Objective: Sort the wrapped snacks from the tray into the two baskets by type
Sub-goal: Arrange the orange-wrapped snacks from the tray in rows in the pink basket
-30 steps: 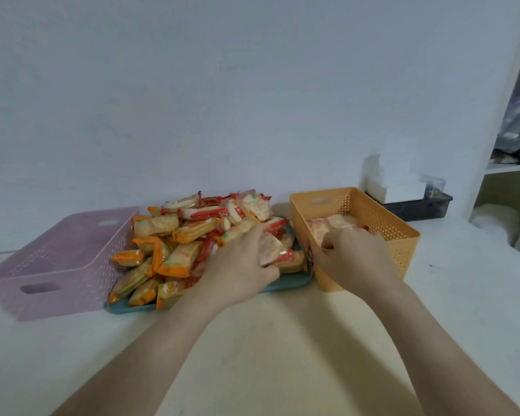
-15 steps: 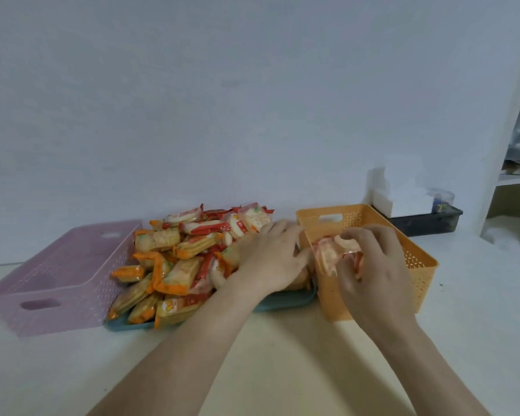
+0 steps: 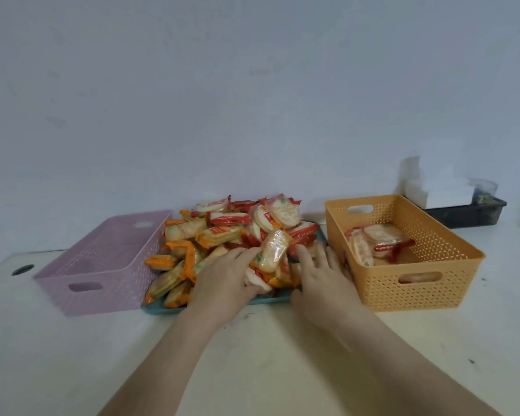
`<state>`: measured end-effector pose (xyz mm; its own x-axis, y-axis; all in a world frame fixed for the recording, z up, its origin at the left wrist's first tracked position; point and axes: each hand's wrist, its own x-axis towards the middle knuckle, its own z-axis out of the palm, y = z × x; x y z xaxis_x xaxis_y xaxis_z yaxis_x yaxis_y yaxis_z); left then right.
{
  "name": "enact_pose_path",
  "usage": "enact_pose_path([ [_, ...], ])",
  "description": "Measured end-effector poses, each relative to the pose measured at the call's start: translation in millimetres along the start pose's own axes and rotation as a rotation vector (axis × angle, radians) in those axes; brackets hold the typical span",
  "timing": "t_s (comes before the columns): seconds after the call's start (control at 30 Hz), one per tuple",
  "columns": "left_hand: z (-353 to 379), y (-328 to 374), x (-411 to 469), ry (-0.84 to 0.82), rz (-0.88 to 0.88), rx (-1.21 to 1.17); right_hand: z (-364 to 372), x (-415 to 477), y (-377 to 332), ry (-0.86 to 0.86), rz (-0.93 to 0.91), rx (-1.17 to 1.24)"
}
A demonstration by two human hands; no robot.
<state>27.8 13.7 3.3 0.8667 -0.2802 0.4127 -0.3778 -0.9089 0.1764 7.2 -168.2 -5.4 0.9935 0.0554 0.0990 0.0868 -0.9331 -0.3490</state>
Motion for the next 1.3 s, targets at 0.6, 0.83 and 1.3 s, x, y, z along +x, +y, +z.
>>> enact_pose_path([
  [0.6, -24, -28, -35, 0.055, -0.350, -0.033, -13, 41, -33, 0.144, 0.197, 0.486],
  [0.83, -18, -42, -35, -0.007, -0.297, -0.047, -5, 47, -37, -0.127, 0.126, 0.546],
  [1.3, -67, 9, -24, 0.649, -0.374, -0.995, 3, 47, -46, -0.143, 0.105, 0.443],
])
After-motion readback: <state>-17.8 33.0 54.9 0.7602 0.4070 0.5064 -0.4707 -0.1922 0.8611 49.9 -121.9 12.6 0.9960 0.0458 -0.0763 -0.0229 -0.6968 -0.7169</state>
